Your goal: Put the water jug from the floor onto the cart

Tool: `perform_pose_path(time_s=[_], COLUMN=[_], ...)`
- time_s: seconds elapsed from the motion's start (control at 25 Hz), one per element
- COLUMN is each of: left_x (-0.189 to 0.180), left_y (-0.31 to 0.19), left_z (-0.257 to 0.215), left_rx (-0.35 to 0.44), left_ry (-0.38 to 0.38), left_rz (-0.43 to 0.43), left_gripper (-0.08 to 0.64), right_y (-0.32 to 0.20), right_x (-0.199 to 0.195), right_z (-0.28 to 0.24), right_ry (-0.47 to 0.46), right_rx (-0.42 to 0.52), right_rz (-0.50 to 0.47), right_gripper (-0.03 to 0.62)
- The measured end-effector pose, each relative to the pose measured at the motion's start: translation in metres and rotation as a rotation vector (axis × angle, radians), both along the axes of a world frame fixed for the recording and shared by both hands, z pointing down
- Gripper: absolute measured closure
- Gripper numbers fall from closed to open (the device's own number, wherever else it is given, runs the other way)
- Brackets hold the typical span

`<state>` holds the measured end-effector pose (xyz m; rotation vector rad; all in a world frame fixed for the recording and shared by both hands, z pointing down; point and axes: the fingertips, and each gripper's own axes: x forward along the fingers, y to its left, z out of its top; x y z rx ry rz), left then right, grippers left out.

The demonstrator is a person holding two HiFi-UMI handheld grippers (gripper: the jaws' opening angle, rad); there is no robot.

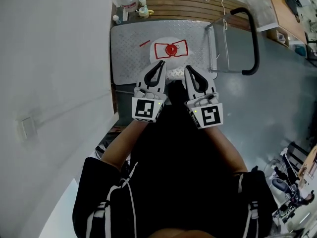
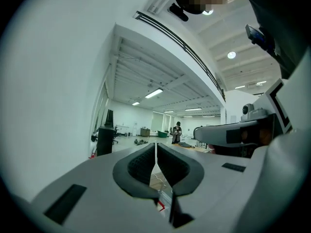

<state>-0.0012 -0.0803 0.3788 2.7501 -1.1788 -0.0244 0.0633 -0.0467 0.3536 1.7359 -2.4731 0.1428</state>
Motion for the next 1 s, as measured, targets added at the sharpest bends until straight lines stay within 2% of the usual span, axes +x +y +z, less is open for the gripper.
perform_pose_path(time_s=[0.44, 0.64, 1.0], left_x=[0.001, 0.006, 0.012], left_y=[0.011, 0.015, 0.012], left_z=[-0.015, -0.016, -0.016], left_rx=[0.035, -0.004, 0.033], left_ry=[0.007, 0.024, -0.001], left_rz=[-0.009, 0.002, 0.010], left_gripper=[0.532, 0.532, 0.532], right_y=[0.012, 0.013, 0.011], right_x=[0.002, 0.009, 0.015], right_z=[-0.014, -0.014, -0.013], right_ry=[0.006, 0.019, 0.003], right_rx=[0.059, 0.035, 0.059], right_rz=[0.053, 0.082, 0.078], right_gripper=[0.574, 0.574, 0.574])
